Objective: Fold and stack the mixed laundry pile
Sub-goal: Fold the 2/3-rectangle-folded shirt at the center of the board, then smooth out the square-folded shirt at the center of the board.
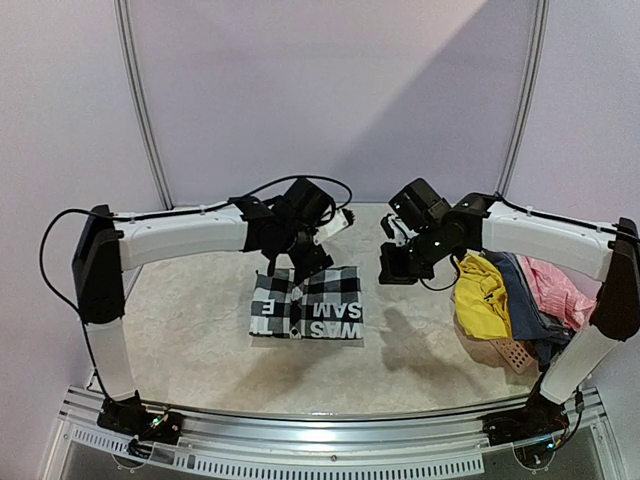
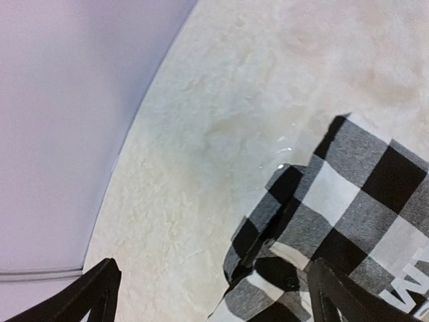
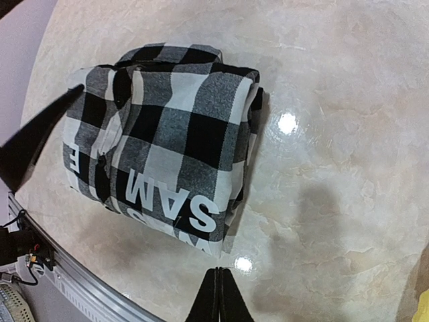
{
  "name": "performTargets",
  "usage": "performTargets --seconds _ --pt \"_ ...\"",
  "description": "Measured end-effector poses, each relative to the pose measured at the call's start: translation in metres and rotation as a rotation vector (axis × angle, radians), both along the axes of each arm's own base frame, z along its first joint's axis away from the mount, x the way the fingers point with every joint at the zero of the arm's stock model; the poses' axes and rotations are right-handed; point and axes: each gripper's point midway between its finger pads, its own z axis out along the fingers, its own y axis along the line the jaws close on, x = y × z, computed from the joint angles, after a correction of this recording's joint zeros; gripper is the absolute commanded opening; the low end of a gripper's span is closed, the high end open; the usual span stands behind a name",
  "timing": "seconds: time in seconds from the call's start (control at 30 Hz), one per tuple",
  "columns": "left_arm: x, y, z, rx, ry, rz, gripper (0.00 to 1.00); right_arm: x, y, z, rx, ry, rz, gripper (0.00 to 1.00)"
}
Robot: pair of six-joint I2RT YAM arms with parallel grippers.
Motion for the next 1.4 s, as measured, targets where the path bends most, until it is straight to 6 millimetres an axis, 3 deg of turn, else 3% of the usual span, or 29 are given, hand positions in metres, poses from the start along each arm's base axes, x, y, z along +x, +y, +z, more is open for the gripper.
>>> performTargets --seconds 0.2,0.3,0.37,0.57,0.7,0.8,1.07,1.3,1.4 --pt "-0.006 0.041 0.076 -0.127 -0.126 0.187 0.99 -0.003 -0.001 0.026 0.078 -0.049 -0.023 0.06" --pt "-0.017 0.065 0.094 -0.191 -0.144 0.269 0.99 -0.007 0.004 0.034 0.105 -0.064 -0.018 0.10" --pt "-0.028 0.078 0.095 -0.229 -0.121 0.308 0.97 -0.009 0.011 0.038 0.126 -0.075 -0.003 0.12" --pt "-0.068 0.100 0.064 -0.340 0.061 0.350 0.86 -0.023 0.040 0.045 0.186 -0.090 0.061 0.17" --pt "-0.105 0.109 0.041 -0.448 0.203 0.349 0.82 -0.022 0.065 0.035 0.206 -0.061 0.099 0.19" --pt "-0.120 0.105 0.035 -0.520 0.287 0.348 0.80 -0.016 0.084 0.024 0.219 -0.034 0.120 0.20" --pt "-0.129 0.084 0.011 -0.581 0.430 0.356 0.78 -0.007 0.118 -0.008 0.256 0.038 0.153 0.22" --pt "-0.120 0.078 -0.036 -0.524 0.521 0.413 0.77 -0.008 0.126 -0.047 0.234 0.115 0.166 0.22" --pt "-0.116 0.082 -0.056 -0.508 0.552 0.446 0.76 -0.006 0.124 -0.054 0.233 0.136 0.162 0.22"
